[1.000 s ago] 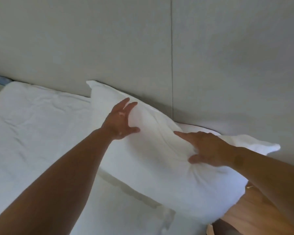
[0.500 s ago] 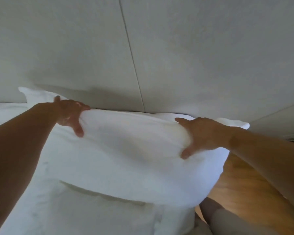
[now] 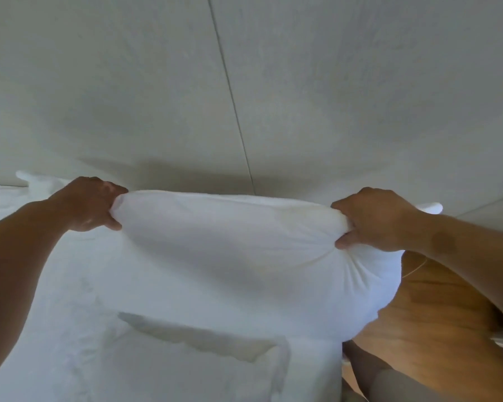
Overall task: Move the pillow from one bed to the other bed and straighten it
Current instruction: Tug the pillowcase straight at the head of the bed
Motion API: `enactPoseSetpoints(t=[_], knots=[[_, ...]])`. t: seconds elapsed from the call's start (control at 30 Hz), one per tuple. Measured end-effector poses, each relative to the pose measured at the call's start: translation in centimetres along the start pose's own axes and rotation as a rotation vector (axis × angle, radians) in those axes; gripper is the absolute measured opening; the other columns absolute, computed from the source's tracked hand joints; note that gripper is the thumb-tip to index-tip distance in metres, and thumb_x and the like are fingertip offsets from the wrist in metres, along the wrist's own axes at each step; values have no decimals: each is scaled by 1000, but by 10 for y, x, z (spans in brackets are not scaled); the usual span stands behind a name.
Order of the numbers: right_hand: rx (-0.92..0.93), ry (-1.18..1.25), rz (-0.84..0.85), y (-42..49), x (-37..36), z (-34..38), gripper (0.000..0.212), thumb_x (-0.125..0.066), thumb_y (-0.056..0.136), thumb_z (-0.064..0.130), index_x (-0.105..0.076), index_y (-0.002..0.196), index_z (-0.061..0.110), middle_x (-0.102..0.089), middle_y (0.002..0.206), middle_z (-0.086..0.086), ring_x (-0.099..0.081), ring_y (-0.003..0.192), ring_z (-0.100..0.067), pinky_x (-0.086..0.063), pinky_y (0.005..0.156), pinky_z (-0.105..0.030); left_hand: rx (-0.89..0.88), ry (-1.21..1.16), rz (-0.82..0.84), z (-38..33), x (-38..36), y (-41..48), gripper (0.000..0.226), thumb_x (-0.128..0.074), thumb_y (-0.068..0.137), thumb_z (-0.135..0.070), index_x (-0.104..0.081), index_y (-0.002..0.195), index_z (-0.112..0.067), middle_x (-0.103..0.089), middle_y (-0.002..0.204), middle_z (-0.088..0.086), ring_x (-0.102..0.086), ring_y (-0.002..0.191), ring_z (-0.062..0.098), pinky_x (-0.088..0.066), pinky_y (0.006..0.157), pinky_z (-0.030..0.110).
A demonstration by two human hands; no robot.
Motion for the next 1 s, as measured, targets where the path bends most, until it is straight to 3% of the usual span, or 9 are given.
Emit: enactPoseSetpoints(t=[0.17, 0.33, 0.43, 0.5, 0.57, 0.67, 0.77, 0.87, 1.0], knots=[[-21, -62, -139, 20, 44, -3, 57, -77, 76, 60, -62, 126, 36, -69, 119, 5, -58, 111, -24, -42, 83, -35, 70, -7, -132, 19, 29, 4, 45, -90, 66, -44, -73, 103, -25, -81, 101, 1, -75, 96, 31, -52, 77, 33], [-110, -31, -294, 35, 59, 2, 56, -82, 72, 54, -61, 118, 30, -71, 111, 2, -64, 102, -28, -46, 77, -36, 155, -3, -321, 33, 42, 27, 62, -87, 68, -52, -73, 122, -24, -81, 107, 8, -76, 102, 31, -56, 87, 39], [-128, 25, -278, 35, 39, 7, 61, -84, 70, 51, -59, 121, 29, -69, 115, 2, -65, 102, -26, -49, 82, -38, 168, -58, -262, 20, 41, 29, 74, -91, 66, -47, -68, 132, -22, -77, 122, 10, -71, 115, 31, -52, 97, 40], [-137, 83, -240, 32, 30, 3, 73, -85, 66, 53, -54, 128, 31, -65, 120, 5, -62, 105, -24, -48, 84, -39, 165, -76, -160, 22, 34, 33, 93, -92, 65, -46, -54, 147, -23, -62, 147, 5, -56, 137, 28, -43, 110, 41], [-151, 122, -205, 31, 31, -4, 83, -86, 62, 54, -49, 133, 35, -63, 120, 7, -61, 105, -23, -50, 86, -40, 180, -19, -89, 28, 33, 34, 104, -90, 67, -48, -39, 156, -33, -50, 159, -4, -44, 147, 24, -34, 114, 44], [-157, 103, -178, 32, 36, -5, 78, -86, 64, 51, -54, 133, 38, -70, 112, 7, -64, 101, -23, -53, 81, -39, 222, -8, -117, 35, 42, 28, 74, -82, 78, -45, -53, 146, -32, -66, 143, 1, -56, 136, 26, -30, 116, 47], [-158, 60, -223, 31, 44, -1, 72, -86, 70, 49, -58, 134, 36, -72, 111, 4, -64, 104, -26, -52, 80, -39, 205, 121, -226, 41, 56, 22, 42, -79, 81, -44, -70, 118, -26, -78, 114, 6, -70, 112, 30, -43, 100, 38], [-161, 45, -259, 28, 53, 0, 67, -86, 71, 50, -60, 130, 33, -74, 107, 3, -65, 102, -27, -52, 80, -41, 194, 195, -260, 51, 68, 21, 38, -80, 79, -49, -74, 108, -26, -80, 102, 5, -74, 99, 30, -49, 84, 34], [-163, 40, -290, 28, 54, 2, 57, -85, 71, 51, -63, 120, 32, -69, 90, 7, -61, 89, -24, -47, 71, -37, 217, 234, -296, 60, 74, 25, 37, -76, 80, -53, -75, 106, -26, -80, 98, 6, -74, 96, 29, -49, 83, 33]])
Point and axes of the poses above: each hand's wrist, its own y-axis towards the middle knuckle, its own x-axis out of the back of the hand, z = x × y, the point moved 4 cm from there along y, towards the middle knuckle
